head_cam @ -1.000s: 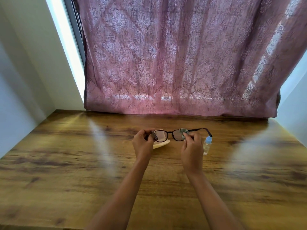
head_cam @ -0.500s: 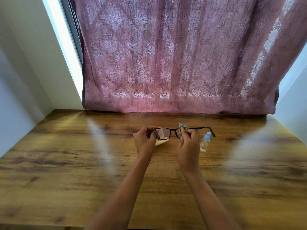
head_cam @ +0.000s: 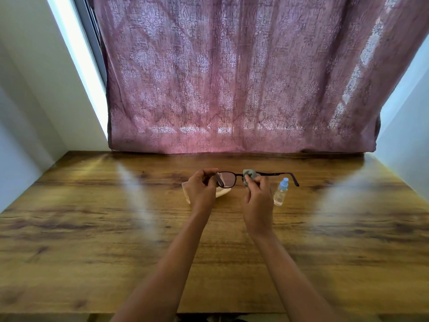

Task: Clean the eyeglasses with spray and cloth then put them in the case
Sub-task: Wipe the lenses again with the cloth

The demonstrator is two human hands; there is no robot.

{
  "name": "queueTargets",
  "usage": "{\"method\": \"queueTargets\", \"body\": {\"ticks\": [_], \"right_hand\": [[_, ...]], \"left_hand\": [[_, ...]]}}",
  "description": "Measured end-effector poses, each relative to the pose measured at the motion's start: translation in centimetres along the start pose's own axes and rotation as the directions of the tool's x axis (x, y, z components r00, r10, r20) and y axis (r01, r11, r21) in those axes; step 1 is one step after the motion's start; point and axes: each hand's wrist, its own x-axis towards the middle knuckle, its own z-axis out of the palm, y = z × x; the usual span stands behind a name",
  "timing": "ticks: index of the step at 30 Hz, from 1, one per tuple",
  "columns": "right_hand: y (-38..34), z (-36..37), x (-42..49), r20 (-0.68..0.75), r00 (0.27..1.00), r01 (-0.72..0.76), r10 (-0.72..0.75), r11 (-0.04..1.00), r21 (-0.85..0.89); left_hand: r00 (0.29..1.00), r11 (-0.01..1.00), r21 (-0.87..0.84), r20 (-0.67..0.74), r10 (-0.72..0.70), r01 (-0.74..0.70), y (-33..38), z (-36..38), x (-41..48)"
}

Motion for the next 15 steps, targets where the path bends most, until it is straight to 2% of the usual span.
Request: {"method": "queueTargets", "body": {"ticks": [4, 9, 15], "right_hand": [[1.3, -0.7, -0.7, 0.036, 0.999, 0.030, -0.030, 1.000, -0.003], [1.4, -0.5, 1.2, 0.004, 0.999, -0.039, 0.039, 0.999, -0.026], [0.4, -0.3, -0.3, 0.061, 0.998, 0.031, -0.029, 0.999, -0.025]], "left_hand": [[1.000, 1.000, 0.006, 0.000, -0.003, 0.003, -0.1, -0.3, 0.1], [0.999, 0.999, -0.032, 0.026, -0.032, 0.032, 0.2, -0.1, -0.1], [0.999, 0.999, 0.004, -0.018, -0.040, 0.040, 0.1, -0.1, 0.3]]}}
